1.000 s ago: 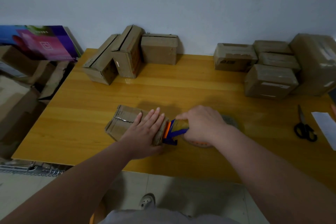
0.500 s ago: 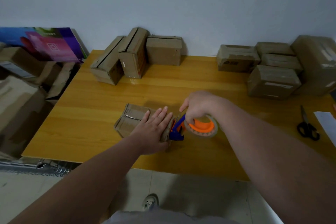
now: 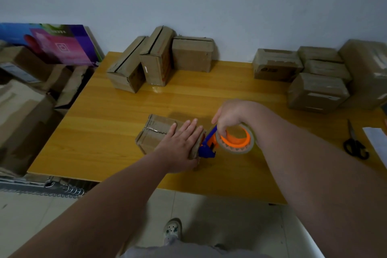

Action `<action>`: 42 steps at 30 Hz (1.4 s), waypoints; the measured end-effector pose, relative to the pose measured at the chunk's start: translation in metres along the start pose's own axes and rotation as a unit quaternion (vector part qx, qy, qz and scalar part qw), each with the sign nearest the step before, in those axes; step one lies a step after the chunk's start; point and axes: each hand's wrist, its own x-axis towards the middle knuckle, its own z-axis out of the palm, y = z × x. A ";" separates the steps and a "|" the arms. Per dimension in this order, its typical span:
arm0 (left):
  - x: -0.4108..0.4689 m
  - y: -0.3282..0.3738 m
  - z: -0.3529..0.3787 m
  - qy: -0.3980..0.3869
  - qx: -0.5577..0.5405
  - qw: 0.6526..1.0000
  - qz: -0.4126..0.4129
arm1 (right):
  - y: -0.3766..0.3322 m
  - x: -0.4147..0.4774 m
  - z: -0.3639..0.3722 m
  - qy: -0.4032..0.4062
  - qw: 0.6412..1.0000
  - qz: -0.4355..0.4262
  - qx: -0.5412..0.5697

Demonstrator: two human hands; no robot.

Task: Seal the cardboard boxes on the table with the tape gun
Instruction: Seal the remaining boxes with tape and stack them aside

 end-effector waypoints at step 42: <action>0.002 0.000 -0.007 0.019 0.018 0.999 -0.019 | 0.067 -0.072 0.105 0.132 0.715 0.112 0.677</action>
